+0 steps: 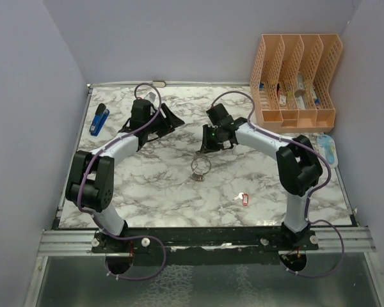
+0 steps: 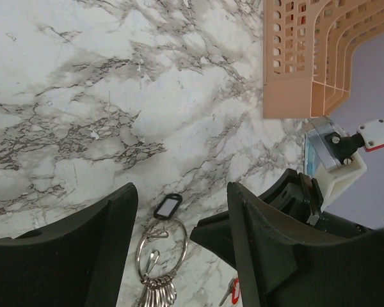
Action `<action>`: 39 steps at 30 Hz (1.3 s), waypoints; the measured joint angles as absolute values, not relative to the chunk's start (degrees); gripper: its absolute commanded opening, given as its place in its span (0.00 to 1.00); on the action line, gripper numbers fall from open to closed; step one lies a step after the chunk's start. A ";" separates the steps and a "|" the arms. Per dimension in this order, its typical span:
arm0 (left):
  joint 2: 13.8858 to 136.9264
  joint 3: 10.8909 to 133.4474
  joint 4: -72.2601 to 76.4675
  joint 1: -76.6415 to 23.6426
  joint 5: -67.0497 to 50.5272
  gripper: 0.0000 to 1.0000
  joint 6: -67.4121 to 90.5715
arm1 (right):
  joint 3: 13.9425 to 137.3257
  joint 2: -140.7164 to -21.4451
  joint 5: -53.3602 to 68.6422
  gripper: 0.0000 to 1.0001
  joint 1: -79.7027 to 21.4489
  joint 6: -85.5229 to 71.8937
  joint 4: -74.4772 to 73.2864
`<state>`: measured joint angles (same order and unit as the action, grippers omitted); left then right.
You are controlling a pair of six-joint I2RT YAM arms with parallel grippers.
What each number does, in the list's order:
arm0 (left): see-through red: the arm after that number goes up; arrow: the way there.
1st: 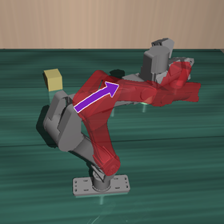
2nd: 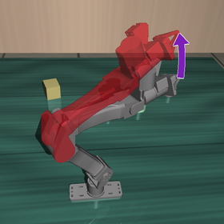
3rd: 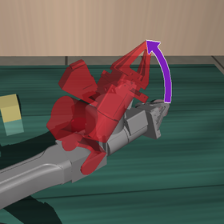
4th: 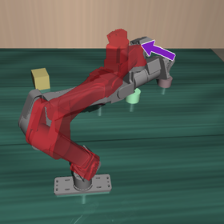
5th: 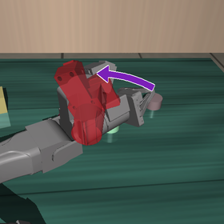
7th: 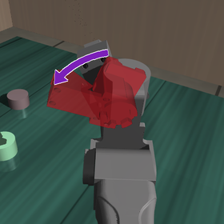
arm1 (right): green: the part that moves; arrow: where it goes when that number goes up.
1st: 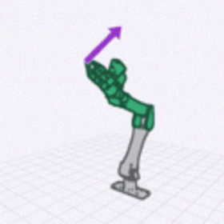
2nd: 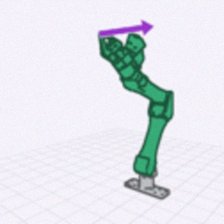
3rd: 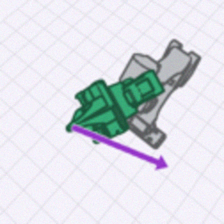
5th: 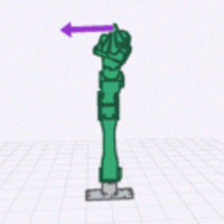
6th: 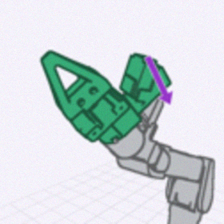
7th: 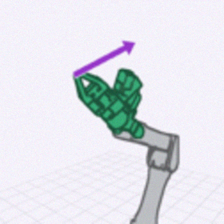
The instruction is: Put the keys on the keyring
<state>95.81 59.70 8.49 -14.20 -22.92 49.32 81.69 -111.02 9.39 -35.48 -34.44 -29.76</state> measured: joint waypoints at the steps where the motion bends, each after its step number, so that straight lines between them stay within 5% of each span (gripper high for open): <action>1: 95.81 59.66 8.49 -14.20 -22.92 0.61 49.32 | 81.69 -111.02 8.78 0.22 -35.20 -34.22 -30.20; 12: 95.81 62.98 4.69 -15.94 -22.24 0.66 40.03 | 76.86 -107.70 -2.52 0.28 -28.38 -30.28 -34.24; 22: 92.84 67.37 3.64 -42.26 -18.50 0.63 12.64 | 71.77 -86.48 -4.34 0.27 -5.58 -23.35 -36.27; 29: 95.35 48.99 22.11 -49.69 -16.40 0.64 7.55 | 66.11 -82.43 -0.67 0.23 5.06 -21.87 -35.70; 39: 108.33 27.38 74.94 -55.20 -13.26 0.69 1.15 | 61.52 -79.02 2.85 0.19 6.61 -21.76 -34.68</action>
